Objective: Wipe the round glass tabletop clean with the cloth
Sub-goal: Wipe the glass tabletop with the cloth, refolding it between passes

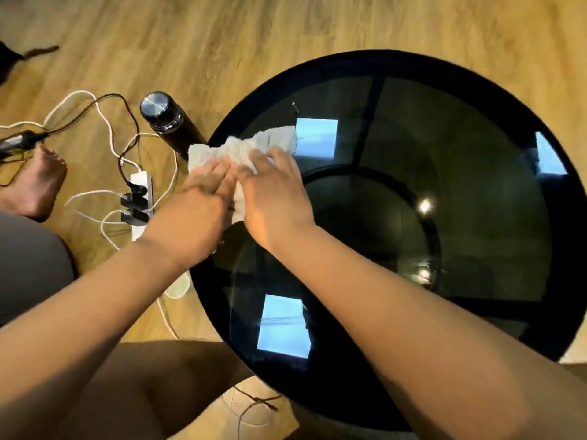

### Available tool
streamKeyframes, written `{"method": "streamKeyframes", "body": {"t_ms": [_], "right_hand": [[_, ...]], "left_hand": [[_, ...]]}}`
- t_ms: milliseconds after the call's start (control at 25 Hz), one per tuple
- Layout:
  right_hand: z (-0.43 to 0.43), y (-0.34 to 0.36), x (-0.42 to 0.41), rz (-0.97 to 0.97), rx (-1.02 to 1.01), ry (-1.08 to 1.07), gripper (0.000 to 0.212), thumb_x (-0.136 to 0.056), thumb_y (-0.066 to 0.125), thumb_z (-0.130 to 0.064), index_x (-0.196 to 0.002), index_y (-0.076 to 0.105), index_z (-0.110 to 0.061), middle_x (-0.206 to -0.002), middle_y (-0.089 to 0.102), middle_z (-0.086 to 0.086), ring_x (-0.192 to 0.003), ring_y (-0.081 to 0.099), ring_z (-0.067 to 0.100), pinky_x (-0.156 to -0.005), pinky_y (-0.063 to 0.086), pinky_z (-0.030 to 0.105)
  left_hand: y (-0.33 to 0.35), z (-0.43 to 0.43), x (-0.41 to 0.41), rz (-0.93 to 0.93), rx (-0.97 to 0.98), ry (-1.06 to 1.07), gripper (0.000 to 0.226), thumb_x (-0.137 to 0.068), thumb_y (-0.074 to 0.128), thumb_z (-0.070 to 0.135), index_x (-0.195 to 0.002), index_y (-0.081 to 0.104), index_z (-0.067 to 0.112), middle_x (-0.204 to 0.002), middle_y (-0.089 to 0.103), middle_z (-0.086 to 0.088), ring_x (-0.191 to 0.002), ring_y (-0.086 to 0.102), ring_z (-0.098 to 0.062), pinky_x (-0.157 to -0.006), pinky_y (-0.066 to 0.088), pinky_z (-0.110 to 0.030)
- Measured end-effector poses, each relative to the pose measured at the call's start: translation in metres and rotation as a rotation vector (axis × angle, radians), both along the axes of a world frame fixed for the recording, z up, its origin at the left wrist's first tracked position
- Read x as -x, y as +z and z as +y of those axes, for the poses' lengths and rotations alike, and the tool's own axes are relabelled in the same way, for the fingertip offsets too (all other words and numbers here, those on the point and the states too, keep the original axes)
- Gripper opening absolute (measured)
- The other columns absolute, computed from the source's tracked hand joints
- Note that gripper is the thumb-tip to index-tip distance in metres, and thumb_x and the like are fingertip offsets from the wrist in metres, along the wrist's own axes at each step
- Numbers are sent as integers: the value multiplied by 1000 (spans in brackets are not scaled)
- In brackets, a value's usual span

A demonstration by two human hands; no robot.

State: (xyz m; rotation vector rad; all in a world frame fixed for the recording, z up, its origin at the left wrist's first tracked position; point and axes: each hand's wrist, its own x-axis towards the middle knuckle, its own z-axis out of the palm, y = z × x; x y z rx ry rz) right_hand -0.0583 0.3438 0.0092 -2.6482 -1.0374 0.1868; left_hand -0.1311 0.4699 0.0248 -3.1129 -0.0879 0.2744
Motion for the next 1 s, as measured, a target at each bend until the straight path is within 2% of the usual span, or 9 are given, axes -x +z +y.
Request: {"method": "streamKeyframes", "body": {"t_ms": [80, 160, 320, 440, 600, 680, 800, 920, 1000], "right_hand": [[-18, 0, -12, -48, 65, 77, 50, -91, 50, -19, -140, 46, -27, -153, 37, 1, -141, 25, 25, -119, 11, 51], [-68, -3, -30, -141, 68, 4, 50, -87, 53, -19, -136, 52, -30, -147, 46, -1, -134, 38, 25, -116, 15, 56], [-196, -2, -57, -166, 133, -295, 47, -80, 54, -19, -127, 60, -27, -135, 57, 3, -123, 48, 32, -110, 26, 59], [-241, 10, -70, -58, 93, -441, 55, -77, 46, -18, -131, 59, -22, -139, 55, 10, -126, 46, 38, -107, 33, 58], [-158, -1, -57, -119, 26, -473, 53, -75, 57, -7, -127, 61, -8, -135, 56, 20, -122, 47, 43, -106, 35, 45], [-89, -9, -54, -156, -9, -319, 50, -77, 59, -3, -127, 60, -8, -135, 55, 19, -123, 47, 40, -107, 34, 46], [-6, -8, -59, -90, 10, -97, 51, -88, 49, -12, -139, 49, -18, -152, 40, 8, -139, 30, 31, -117, 19, 46], [-15, -6, -83, -99, 27, 0, 52, -91, 48, -12, -140, 47, -29, -155, 36, -5, -143, 25, 19, -120, 3, 53], [-67, -9, -101, -149, 53, -54, 51, -90, 50, -15, -138, 49, -33, -151, 41, -7, -140, 31, 17, -118, 3, 57]], "left_hand": [[2, -8, -3, 25, 47, 58, 72, -92, 54, 6, -153, 17, 4, -161, 15, -19, -151, 9, -34, -120, 7, -40], [-5, -46, -27, -22, 152, 63, 68, -92, 49, 1, -153, 17, 4, -162, 12, -17, -151, 5, -36, -121, 4, -45], [-16, -162, -107, -26, 205, -146, 68, -94, 39, 7, -155, 9, 12, -165, 1, -7, -152, -4, -28, -122, -5, -43], [-24, -211, -139, -73, 177, -332, 62, -97, 34, 10, -154, 12, 10, -165, 5, -9, -152, 0, -29, -123, 0, -44], [-29, -149, -124, -107, 147, -274, 61, -100, 34, 11, -154, 6, 9, -165, 4, -9, -152, 0, -25, -122, 3, -37], [-23, -84, -103, -63, 101, -165, 62, -100, 34, 12, -155, 4, 9, -165, 2, -8, -152, 0, -24, -122, 0, -32], [-8, 0, -73, -13, 79, -12, 69, -94, 47, 6, -154, 14, 8, -163, 14, -13, -151, 9, -26, -123, 9, -35], [-6, -6, -80, 50, 69, 102, 70, -93, 47, 3, -154, 12, 5, -163, 11, -16, -151, 5, -32, -122, 8, -45], [-10, -53, -108, 63, 65, 130, 75, -92, 43, -1, -155, 5, 10, -165, -1, -9, -152, -4, -29, -123, 0, -44]]}}
